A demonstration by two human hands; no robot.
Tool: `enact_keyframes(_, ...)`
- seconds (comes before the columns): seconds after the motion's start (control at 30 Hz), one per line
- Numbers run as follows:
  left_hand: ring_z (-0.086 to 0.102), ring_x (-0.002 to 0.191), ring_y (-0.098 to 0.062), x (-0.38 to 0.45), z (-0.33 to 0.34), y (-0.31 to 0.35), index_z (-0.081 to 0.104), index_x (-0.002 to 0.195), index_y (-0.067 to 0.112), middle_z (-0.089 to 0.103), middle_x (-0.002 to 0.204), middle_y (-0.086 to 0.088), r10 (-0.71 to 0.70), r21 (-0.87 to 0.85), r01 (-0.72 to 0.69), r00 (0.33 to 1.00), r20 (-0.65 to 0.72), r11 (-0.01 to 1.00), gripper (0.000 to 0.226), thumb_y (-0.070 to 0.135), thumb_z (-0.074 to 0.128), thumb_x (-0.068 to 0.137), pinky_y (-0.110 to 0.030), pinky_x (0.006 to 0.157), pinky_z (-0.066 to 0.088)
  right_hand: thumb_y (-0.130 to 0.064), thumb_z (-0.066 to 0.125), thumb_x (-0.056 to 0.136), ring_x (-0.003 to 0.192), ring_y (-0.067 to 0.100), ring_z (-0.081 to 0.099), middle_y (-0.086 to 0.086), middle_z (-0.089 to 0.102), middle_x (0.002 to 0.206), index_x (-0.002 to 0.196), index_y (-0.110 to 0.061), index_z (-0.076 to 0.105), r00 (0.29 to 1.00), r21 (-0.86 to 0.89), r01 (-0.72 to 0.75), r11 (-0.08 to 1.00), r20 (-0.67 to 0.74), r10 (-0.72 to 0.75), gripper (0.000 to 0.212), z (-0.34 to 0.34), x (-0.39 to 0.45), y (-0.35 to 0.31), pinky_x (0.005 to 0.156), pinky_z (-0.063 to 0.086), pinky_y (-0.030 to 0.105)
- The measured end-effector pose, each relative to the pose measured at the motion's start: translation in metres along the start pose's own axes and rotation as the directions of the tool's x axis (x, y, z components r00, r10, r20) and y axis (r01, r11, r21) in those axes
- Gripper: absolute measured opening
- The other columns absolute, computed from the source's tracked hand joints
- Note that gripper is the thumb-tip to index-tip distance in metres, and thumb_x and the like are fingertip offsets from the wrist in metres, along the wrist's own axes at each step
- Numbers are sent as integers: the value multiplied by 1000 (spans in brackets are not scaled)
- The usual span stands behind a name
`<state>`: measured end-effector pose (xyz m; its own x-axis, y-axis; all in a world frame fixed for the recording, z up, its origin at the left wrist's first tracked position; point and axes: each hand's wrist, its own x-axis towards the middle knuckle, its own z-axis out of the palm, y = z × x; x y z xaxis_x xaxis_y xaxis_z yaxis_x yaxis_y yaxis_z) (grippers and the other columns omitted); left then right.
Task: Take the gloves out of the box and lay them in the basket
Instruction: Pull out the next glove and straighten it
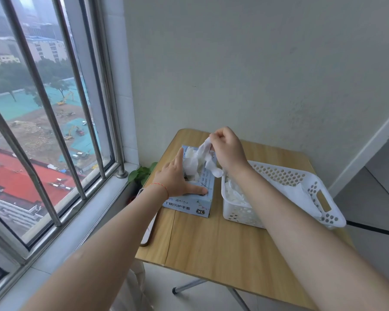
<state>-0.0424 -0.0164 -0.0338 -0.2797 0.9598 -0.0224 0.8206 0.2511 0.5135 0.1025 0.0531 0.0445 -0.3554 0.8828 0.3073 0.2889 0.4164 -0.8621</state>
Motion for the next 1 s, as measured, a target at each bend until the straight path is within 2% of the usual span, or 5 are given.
enact_keyframes(0.43, 19, 149, -26, -1, -5, 4, -7, 156, 28, 18, 163, 1, 58, 22, -57, 998, -28, 998, 151, 92, 64, 38, -53, 117, 26, -22, 52, 96, 64, 12, 53, -3, 56, 67, 81, -17, 47, 984, 33, 142, 989, -113, -138, 17, -5, 2, -12, 64, 46, 26)
enact_keyframes(0.57, 38, 133, -21, -6, -11, 18, 37, 145, 28, 42, 145, 0, 158, -86, -192, 938, -308, 978, 101, 74, 71, 62, -42, 109, 35, -27, 56, 94, 65, 7, 52, -9, 56, 72, 84, -17, 55, 994, -37, 110, 993, -21, -110, 14, -9, 1, -12, 61, 41, 20)
enact_keyframes(0.67, 50, 92, -17, -3, -18, 32, 65, 95, 19, 56, 95, 3, 128, -168, -220, 891, -436, 961, 29, 43, 74, 82, -28, 75, 39, -28, 60, 91, 69, 14, 58, -3, 62, 74, 82, -16, 62, 992, -3, 104, 995, 68, -104, 16, -4, -1, -12, 64, 50, 32)
enact_keyframes(0.83, 56, 65, -11, 3, -35, 27, 70, 75, 22, 61, 66, 11, -54, -409, -134, 908, -416, 903, 13, 21, 67, 88, -22, 58, 39, -20, 46, 94, 81, 20, 62, 3, 66, 84, 93, -9, 65, 999, -33, 44, 999, 10, -43, 23, -7, 1, -5, 74, 52, 38)
enact_keyframes(1.0, 62, 73, -18, -2, -39, 15, 70, 79, 25, 72, 79, -2, -165, -634, -72, 938, -306, 770, 15, 12, 62, 79, -37, 74, 55, -27, 68, 85, 107, 14, 51, 2, 49, 124, 135, -26, 48, 920, -341, 45, 939, 380, 94, 54, 1, 1, 13, 87, 42, 29)
